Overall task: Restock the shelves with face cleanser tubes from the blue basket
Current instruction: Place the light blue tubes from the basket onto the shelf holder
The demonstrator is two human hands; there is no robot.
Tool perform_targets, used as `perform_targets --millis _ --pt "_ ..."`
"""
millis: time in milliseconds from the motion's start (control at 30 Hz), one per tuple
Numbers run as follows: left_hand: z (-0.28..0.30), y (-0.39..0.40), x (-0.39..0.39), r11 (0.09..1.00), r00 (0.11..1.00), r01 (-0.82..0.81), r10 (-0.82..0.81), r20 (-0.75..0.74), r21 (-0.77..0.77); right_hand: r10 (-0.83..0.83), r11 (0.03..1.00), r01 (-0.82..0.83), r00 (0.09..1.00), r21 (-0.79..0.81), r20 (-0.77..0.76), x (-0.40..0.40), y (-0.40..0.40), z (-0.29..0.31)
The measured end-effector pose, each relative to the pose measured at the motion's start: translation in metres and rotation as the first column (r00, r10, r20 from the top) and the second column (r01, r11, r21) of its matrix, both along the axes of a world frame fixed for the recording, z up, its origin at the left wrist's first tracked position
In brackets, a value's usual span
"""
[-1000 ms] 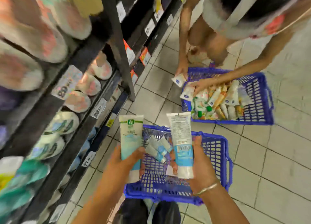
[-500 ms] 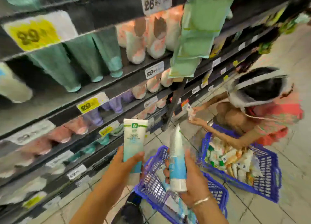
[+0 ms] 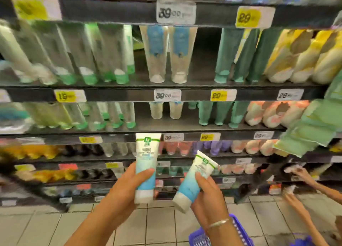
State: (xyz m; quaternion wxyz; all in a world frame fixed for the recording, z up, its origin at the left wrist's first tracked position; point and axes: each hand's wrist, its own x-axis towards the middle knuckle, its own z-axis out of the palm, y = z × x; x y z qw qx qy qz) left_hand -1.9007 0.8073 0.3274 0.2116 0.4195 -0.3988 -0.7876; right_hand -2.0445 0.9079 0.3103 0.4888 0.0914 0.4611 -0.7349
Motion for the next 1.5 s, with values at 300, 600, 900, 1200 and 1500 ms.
perform_targets --millis 300,600,900,1200,1500 --pt "0.062 -0.043 0.110 0.970 0.969 -0.227 0.216 -0.123 -0.085 0.164 0.984 -0.166 0.985 -0.067 -0.047 0.085 -0.069 0.057" --pt "0.082 -0.106 0.268 0.933 0.947 -0.313 0.293 -0.130 -0.178 0.410 0.889 -0.441 0.887 -0.121 -0.214 0.238 -0.158 0.094" --pt "0.076 -0.163 0.402 0.871 0.892 -0.448 0.423 -0.159 -0.200 0.444 0.864 -0.494 0.838 -0.095 -0.318 0.374 -0.233 0.101" --pt "0.075 -0.211 0.437 0.845 0.860 -0.501 0.461 -0.219 -0.187 0.411 0.829 -0.549 0.726 -0.105 -0.551 0.398 -0.299 0.129" --pt "0.097 -0.262 0.445 0.747 0.780 -0.622 0.564 -0.272 -0.235 0.284 0.774 -0.618 0.537 -0.141 -0.794 0.405 -0.404 0.172"
